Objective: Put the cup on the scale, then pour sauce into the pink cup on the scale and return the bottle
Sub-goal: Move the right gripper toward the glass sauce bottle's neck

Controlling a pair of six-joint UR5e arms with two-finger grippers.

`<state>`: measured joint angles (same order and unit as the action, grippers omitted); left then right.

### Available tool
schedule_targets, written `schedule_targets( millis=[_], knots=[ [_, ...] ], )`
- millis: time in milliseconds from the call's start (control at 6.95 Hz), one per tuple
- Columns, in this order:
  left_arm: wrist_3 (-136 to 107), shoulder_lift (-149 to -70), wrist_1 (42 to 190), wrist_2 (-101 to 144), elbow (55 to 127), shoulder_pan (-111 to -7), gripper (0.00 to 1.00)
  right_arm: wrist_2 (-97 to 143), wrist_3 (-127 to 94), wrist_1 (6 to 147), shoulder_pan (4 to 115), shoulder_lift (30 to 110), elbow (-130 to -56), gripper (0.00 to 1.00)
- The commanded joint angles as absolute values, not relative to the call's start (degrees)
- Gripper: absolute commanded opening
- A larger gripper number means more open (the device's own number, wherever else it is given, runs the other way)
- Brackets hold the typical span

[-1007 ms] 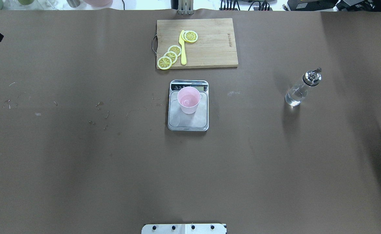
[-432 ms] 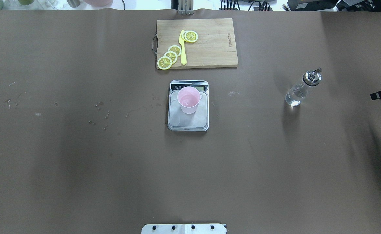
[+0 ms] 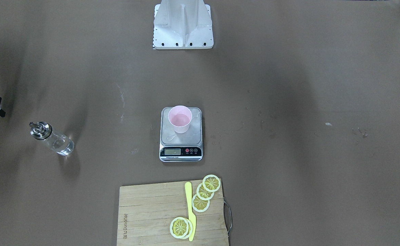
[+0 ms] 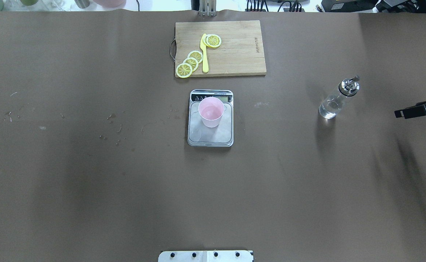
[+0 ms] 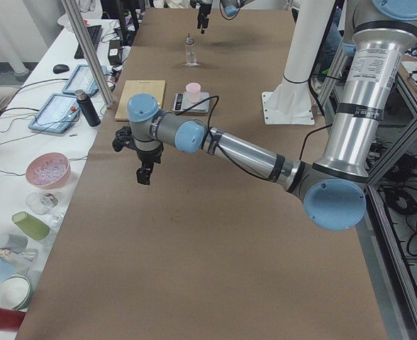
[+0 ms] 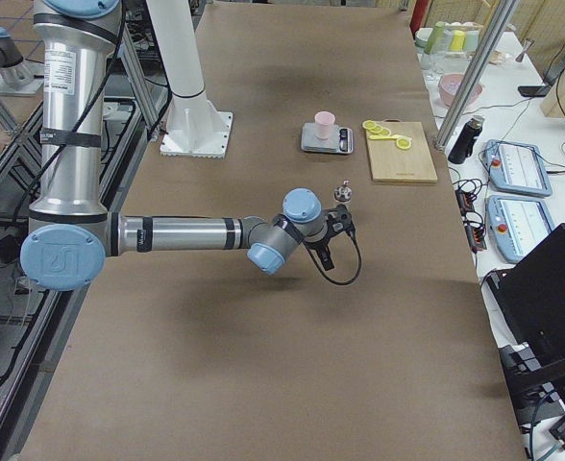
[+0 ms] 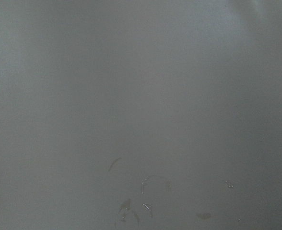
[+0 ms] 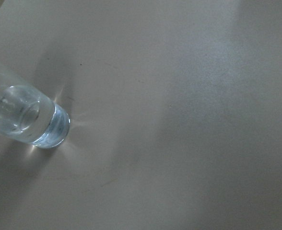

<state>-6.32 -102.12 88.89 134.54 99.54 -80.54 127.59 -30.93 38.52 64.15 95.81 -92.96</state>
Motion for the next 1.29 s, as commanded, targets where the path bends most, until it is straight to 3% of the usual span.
schedule_targets(
  millis=[0, 1151],
  knots=[
    [-5.8, -102.2, 89.2, 134.6, 100.5, -80.6, 0.98, 124.2, -35.3, 32.5, 58.9, 96.8, -93.0, 1.0],
    [-6.0, -103.4, 88.9, 134.5, 100.6, -80.5, 0.98, 103.5, -39.3, 22.1, 43.7, 97.3, -96.3, 1.0]
  ],
)
